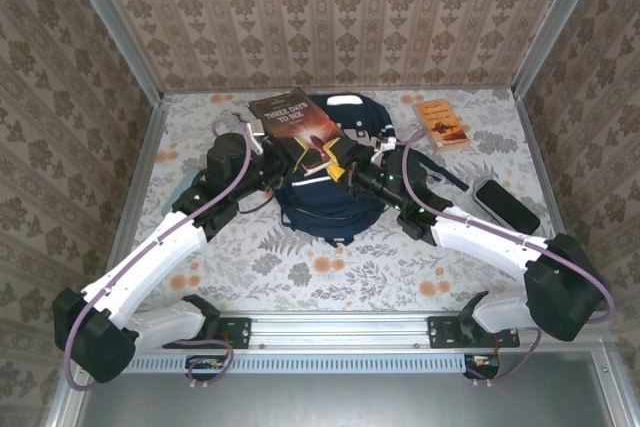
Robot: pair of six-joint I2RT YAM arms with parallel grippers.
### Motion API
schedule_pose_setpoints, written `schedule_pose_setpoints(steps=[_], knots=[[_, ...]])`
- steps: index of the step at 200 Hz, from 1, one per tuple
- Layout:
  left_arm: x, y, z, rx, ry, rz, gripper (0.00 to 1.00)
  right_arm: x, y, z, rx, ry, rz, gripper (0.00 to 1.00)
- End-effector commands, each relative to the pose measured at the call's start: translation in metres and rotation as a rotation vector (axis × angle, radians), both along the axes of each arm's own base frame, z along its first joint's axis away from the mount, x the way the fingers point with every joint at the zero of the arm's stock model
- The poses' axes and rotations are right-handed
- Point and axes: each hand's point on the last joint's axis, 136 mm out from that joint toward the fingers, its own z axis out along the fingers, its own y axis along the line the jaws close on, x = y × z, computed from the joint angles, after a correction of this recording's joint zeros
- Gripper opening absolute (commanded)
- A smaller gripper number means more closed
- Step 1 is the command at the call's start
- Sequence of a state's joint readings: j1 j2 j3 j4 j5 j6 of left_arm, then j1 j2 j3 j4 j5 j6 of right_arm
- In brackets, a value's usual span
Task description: Pack the student bag
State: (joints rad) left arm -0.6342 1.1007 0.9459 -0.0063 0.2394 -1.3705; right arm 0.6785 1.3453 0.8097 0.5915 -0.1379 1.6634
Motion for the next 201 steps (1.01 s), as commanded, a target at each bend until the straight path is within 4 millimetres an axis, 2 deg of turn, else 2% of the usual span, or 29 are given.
schedule_pose_setpoints(steps=[1,22,40,70,98,129,148,175,201], knots=[[0.0,-0.003,0.025,-0.063,-0.071,-0.024,0.09,0.01,-0.006,0.008,0.03,-0.021,-0.041,0.37],[0.002,-0.001,0.017,-0.049,-0.061,-0.023,0.14,0.012,-0.006,0.001,0.003,-0.021,-0.04,0.24],[0.005,0.006,0.004,-0.012,-0.041,-0.007,0.28,0.015,-0.01,-0.002,-0.03,-0.034,-0.047,0.15],[0.008,0.031,-0.025,0.144,-0.005,0.054,0.59,0.015,-0.021,-0.008,-0.152,-0.066,-0.05,0.09],[0.006,0.05,-0.049,0.311,-0.005,0.055,0.8,0.011,-0.047,-0.022,-0.336,-0.072,-0.094,0.09],[-0.002,0.053,-0.078,0.486,0.005,-0.051,0.83,-0.003,-0.087,-0.037,-0.564,-0.053,-0.146,0.08],[-0.001,0.051,-0.096,0.551,-0.017,-0.094,0.83,-0.008,-0.107,-0.038,-0.678,-0.062,-0.161,0.08],[0.002,0.034,-0.111,0.637,-0.086,-0.231,0.82,-0.012,-0.13,-0.045,-0.779,-0.045,-0.191,0.08],[0.006,0.012,-0.121,0.765,-0.192,-0.361,0.82,-0.021,-0.152,-0.042,-0.832,-0.047,-0.226,0.09]])
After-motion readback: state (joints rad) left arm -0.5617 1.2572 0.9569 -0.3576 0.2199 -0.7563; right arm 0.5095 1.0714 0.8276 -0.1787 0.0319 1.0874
